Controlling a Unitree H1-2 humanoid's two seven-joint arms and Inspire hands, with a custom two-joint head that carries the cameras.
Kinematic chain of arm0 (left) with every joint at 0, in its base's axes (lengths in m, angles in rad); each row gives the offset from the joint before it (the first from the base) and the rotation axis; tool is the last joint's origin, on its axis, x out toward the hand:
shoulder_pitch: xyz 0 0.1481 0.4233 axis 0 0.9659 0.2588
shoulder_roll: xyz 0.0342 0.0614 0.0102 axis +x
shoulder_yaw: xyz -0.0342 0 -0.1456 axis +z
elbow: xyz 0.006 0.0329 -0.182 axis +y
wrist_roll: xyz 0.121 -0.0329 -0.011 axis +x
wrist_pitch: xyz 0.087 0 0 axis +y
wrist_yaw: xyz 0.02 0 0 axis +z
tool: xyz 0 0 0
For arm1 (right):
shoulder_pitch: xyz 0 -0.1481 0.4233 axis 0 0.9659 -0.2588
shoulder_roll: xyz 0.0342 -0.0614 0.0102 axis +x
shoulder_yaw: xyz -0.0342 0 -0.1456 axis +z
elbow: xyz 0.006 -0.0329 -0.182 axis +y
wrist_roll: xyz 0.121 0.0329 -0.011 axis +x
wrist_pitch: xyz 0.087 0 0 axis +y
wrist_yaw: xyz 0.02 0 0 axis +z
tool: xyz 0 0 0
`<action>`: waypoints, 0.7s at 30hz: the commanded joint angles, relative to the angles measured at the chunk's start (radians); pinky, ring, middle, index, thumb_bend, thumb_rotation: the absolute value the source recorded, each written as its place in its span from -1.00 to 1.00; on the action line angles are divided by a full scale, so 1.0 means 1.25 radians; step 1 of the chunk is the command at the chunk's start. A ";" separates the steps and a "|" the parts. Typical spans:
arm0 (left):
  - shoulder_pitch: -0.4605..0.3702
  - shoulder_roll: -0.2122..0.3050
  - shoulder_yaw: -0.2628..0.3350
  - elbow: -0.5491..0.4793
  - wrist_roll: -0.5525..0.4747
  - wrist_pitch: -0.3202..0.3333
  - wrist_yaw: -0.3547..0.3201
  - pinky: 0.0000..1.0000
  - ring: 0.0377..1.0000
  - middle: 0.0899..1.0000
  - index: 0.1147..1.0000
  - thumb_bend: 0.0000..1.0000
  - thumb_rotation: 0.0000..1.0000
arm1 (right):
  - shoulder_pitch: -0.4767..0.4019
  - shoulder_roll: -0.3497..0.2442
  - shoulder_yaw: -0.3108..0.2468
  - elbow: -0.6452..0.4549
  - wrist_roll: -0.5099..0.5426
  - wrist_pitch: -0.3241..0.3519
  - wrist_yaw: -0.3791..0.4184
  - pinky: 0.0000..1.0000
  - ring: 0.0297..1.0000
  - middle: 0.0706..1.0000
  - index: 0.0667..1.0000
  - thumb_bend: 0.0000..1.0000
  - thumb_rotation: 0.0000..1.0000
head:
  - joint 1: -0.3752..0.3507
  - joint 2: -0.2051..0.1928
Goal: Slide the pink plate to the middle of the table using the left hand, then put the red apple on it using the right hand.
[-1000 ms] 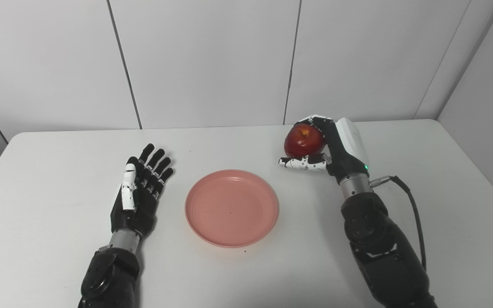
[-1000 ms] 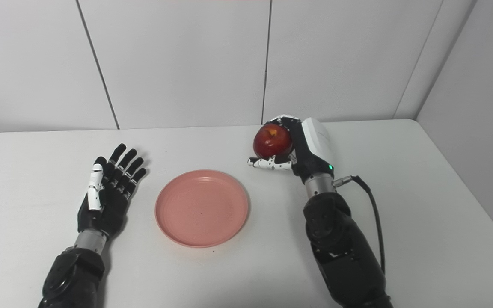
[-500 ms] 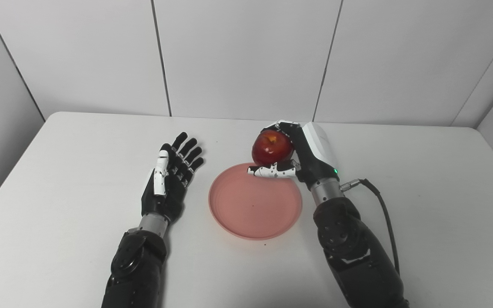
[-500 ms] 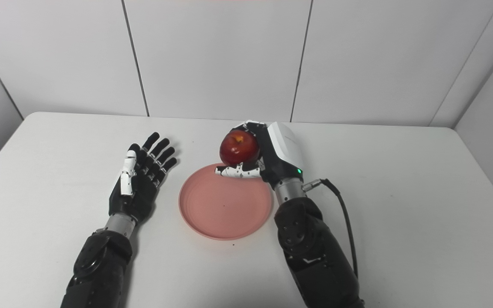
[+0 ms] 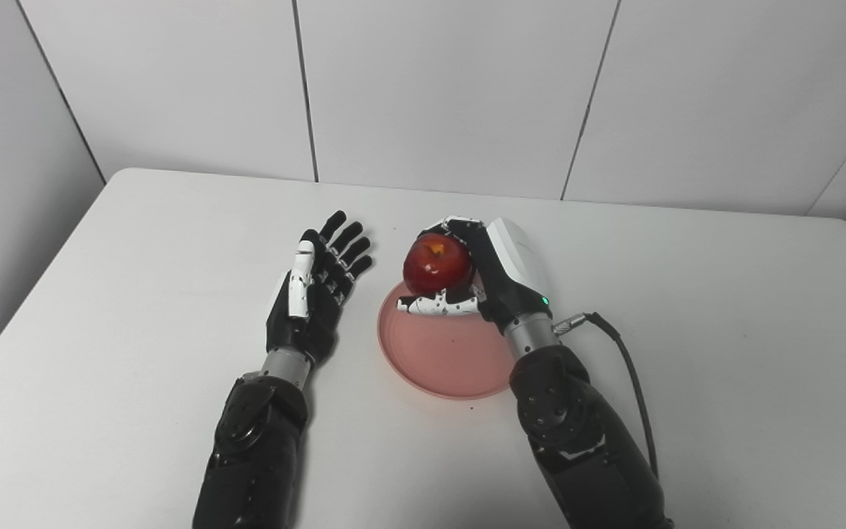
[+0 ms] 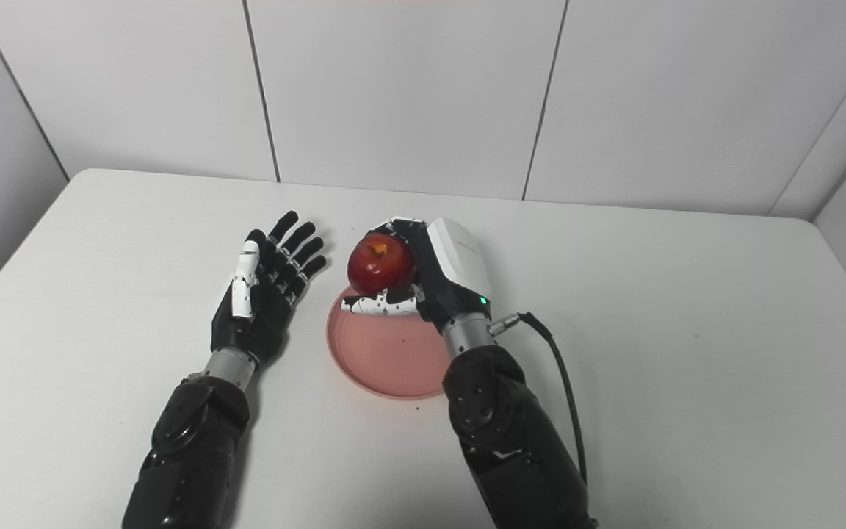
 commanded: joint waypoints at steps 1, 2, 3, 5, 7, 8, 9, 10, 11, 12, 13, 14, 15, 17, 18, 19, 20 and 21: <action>0.041 -0.004 0.001 0.028 0.013 0.035 0.029 0.81 0.79 0.79 0.77 -0.23 1.00 | -0.014 0.007 0.002 -0.004 -0.007 -0.052 -0.021 -0.46 -0.32 -0.24 -0.02 0.05 -1.00 | 0.000 0.000; 0.042 -0.004 0.002 0.029 0.014 0.032 0.029 0.81 0.79 0.79 0.77 -0.23 1.00 | -0.008 0.008 0.005 -0.001 -0.010 -0.050 -0.020 -0.46 -0.33 -0.24 -0.02 0.05 -1.00 | 0.003 0.001; 0.042 -0.004 0.002 0.031 0.014 0.029 0.028 0.81 0.79 0.79 0.77 -0.23 1.00 | -0.005 0.009 0.008 0.001 -0.011 -0.049 -0.019 -0.47 -0.34 -0.25 -0.02 0.05 -1.00 | 0.003 0.001; 0.042 -0.005 0.004 0.030 0.013 0.029 0.031 0.81 0.79 0.79 0.77 -0.23 1.00 | 0.005 0.009 0.011 0.007 -0.008 -0.054 -0.016 -0.47 -0.34 -0.25 -0.02 0.05 -1.00 | 0.004 0.002; 0.041 -0.006 0.006 0.031 0.013 0.029 0.032 0.81 0.79 0.78 0.76 -0.23 1.00 | 0.013 0.009 0.014 0.012 -0.006 -0.057 -0.016 -0.46 -0.32 -0.24 -0.02 0.05 -1.00 | 0.003 0.002; 0.040 -0.004 0.006 0.037 0.013 0.025 0.030 0.81 0.79 0.78 0.76 -0.22 1.00 | 0.018 0.008 0.014 0.017 -0.004 -0.061 -0.018 -0.45 -0.32 -0.24 -0.02 0.05 -1.00 | 0.003 0.002; 0.039 -0.003 0.007 0.042 0.014 0.022 0.029 0.81 0.79 0.78 0.76 -0.22 1.00 | 0.022 0.008 0.014 0.021 -0.002 -0.064 -0.020 -0.44 -0.31 -0.24 -0.02 0.05 -1.00 | 0.003 0.002; 0.039 -0.003 0.008 0.045 0.014 0.019 0.028 0.81 0.79 0.78 0.76 -0.22 1.00 | 0.026 0.007 0.014 0.026 -0.001 -0.070 -0.022 -0.43 -0.31 -0.24 -0.01 0.05 -1.00 | 0.004 0.002; 0.039 -0.003 0.008 0.047 0.014 0.017 0.028 0.82 0.79 0.78 0.76 -0.22 1.00 | 0.029 0.007 0.014 0.030 0.000 -0.074 -0.023 -0.43 -0.31 -0.24 -0.01 0.05 -1.00 | 0.004 0.002; 0.040 -0.003 0.007 0.046 0.015 0.017 0.029 0.82 0.79 0.78 0.76 -0.22 1.00 | 0.032 0.005 0.014 0.035 -0.002 -0.077 -0.026 -0.43 -0.31 -0.24 -0.01 0.05 -1.00 | 0.005 0.003; 0.040 -0.003 0.007 0.044 0.015 0.018 0.030 0.81 0.79 0.78 0.76 -0.22 1.00 | 0.034 0.004 0.014 0.038 -0.004 -0.080 -0.027 -0.43 -0.31 -0.24 -0.02 0.05 -1.00 | 0.005 0.003; 0.041 -0.004 0.006 0.042 0.017 0.019 0.032 0.81 0.79 0.78 0.76 -0.23 1.00 | 0.037 0.003 0.014 0.041 -0.005 -0.083 -0.029 -0.43 -0.31 -0.24 -0.02 0.05 -1.00 | 0.005 0.003; 0.041 -0.004 0.006 0.040 0.019 0.020 0.034 0.81 0.79 0.78 0.76 -0.23 1.00 | 0.040 0.002 0.014 0.043 -0.007 -0.084 -0.029 -0.43 -0.31 -0.24 -0.02 0.05 -1.00 | 0.005 0.003; 0.042 -0.004 0.006 0.039 0.020 0.019 0.034 0.82 0.79 0.78 0.76 -0.23 1.00 | 0.046 -0.001 0.013 0.045 -0.009 -0.084 -0.026 -0.42 -0.30 -0.23 -0.01 0.05 -1.00 | 0.005 0.003; 0.042 -0.004 0.006 0.038 0.019 0.020 0.034 0.82 0.79 0.78 0.76 -0.24 1.00 | 0.048 -0.001 0.012 0.047 -0.009 -0.086 -0.025 -0.42 -0.30 -0.23 -0.01 0.05 -1.00 | 0.005 0.004; 0.042 -0.004 0.006 0.038 0.019 0.021 0.034 0.82 0.78 0.78 0.76 -0.24 1.00 | 0.050 -0.002 0.012 0.050 -0.009 -0.090 -0.025 -0.42 -0.30 -0.23 -0.01 0.05 -1.00 | 0.004 0.004; 0.043 -0.004 0.006 0.037 0.019 0.021 0.034 0.82 0.78 0.78 0.76 -0.24 1.00 | 0.052 -0.003 0.012 0.052 -0.008 -0.094 -0.026 -0.42 -0.30 -0.23 -0.01 0.05 -1.00 | 0.005 0.003; 0.043 -0.004 0.006 0.037 0.020 0.021 0.035 0.82 0.78 0.78 0.75 -0.24 1.00 | 0.054 -0.004 0.011 0.055 -0.006 -0.098 -0.027 -0.42 -0.30 -0.23 -0.01 0.05 -1.00 | 0.005 0.003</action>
